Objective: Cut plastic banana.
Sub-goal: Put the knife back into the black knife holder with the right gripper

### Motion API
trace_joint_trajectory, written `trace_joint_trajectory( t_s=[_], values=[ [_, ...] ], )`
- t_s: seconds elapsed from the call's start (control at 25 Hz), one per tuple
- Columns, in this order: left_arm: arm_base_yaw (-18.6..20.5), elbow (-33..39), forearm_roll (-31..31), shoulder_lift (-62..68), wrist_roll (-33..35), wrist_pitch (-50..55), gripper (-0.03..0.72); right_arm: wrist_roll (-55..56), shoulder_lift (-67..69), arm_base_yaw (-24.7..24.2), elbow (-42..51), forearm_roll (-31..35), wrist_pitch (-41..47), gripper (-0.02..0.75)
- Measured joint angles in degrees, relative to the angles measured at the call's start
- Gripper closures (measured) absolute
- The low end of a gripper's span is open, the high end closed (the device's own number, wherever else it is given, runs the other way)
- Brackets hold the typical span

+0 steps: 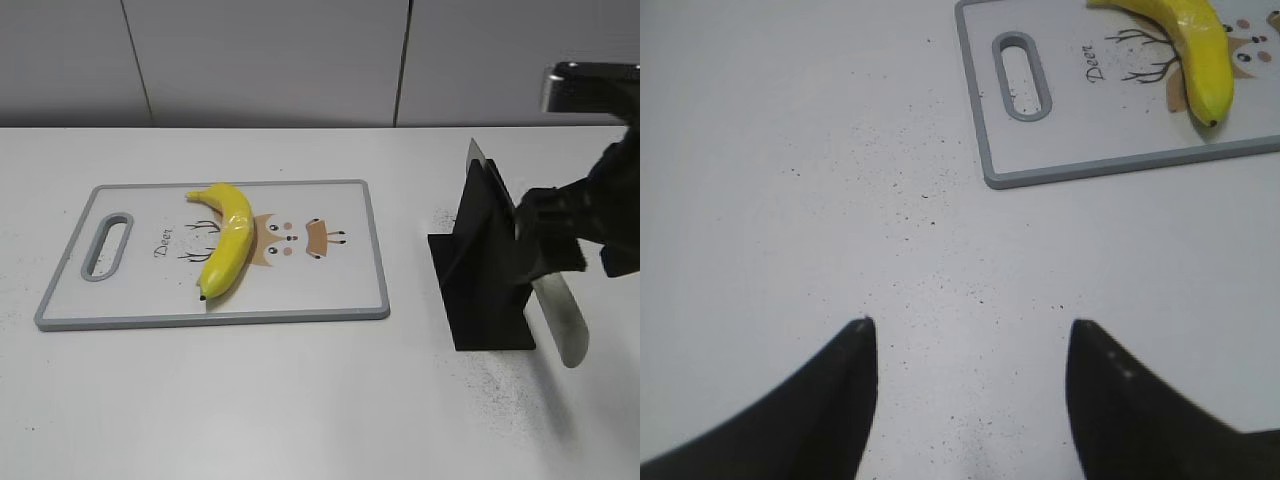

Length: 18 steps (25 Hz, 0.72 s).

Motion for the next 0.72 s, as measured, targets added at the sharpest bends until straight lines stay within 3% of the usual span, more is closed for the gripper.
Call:
trace_joint_trajectory(
  t_s=[0.24,0.44,0.72],
  values=[
    [0.0,0.04,0.0,0.0,0.0,0.0,0.128,-9.64,-15.44,0.0,1.57,0.12,4.51,0.107],
    [0.0,0.04,0.0,0.0,0.0,0.0,0.128,-11.97,-32.19,0.0,11.52,-0.2,3.64,0.164],
    [0.0,0.09,0.0,0.0,0.0,0.0,0.131,-12.14,-54.86,0.0,21.11,-2.46,3.57,0.176]
  ],
)
